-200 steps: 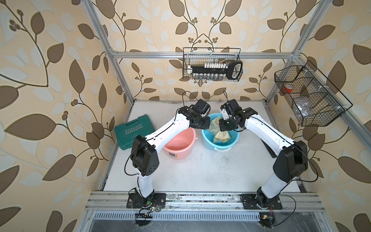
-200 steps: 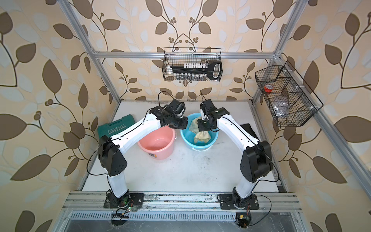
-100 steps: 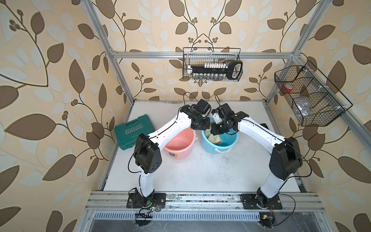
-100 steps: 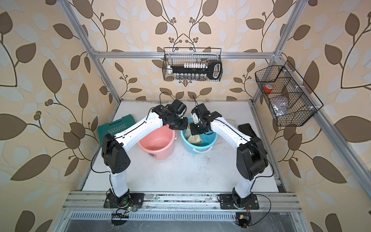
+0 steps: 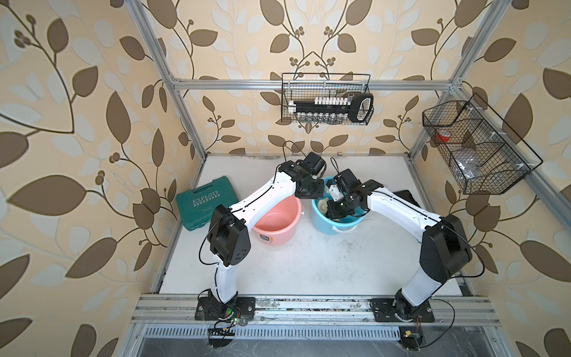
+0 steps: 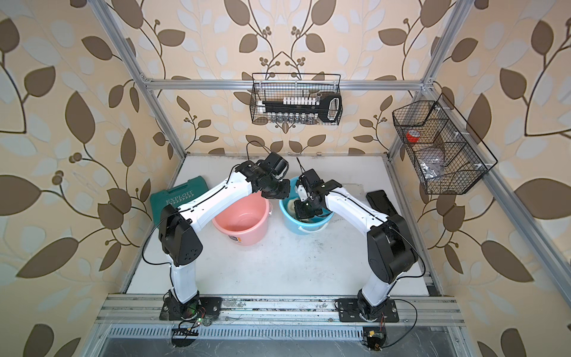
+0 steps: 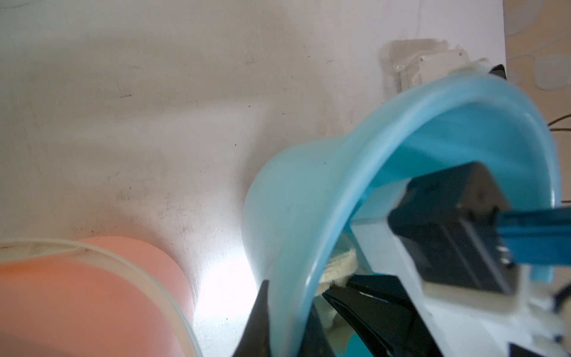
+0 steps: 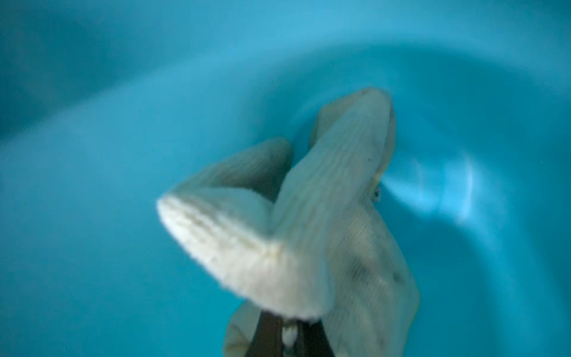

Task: Wipe the inside of the bucket with a cloth
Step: Wipe the dirt from the inside of the bucket.

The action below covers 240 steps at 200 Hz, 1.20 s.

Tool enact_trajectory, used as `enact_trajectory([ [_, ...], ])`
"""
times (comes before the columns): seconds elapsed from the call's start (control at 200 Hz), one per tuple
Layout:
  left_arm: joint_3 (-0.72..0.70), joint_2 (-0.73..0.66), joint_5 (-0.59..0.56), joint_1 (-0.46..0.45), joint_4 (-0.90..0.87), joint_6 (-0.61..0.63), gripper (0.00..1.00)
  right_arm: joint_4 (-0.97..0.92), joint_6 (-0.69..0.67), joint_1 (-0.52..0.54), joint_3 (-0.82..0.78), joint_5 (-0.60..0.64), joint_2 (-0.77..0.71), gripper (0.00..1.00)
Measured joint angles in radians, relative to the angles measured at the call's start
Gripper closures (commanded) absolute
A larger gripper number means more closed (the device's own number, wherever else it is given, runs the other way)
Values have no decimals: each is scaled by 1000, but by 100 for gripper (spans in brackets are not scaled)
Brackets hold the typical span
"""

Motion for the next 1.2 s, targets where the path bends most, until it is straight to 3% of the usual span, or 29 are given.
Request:
enact_trajectory([
  [0.175, 0, 0, 11, 0, 0, -2, 100, -16, -8, 0, 19, -17, 35, 100],
  [0.505, -7, 0, -7, 21, 23, -28, 100, -22, -7, 1, 170, -55, 325, 100],
  [0.7, -25, -1, -8, 28, 31, -29, 100, -43, -7, 11, 194, -15, 348, 100],
  [0.825, -42, -3, -9, 32, 32, -29, 100, -60, -8, 31, 203, 79, 351, 100],
  [1.2, -23, -3, -34, 23, -2, -46, 100, -127, -71, 83, 202, 546, 343, 100],
])
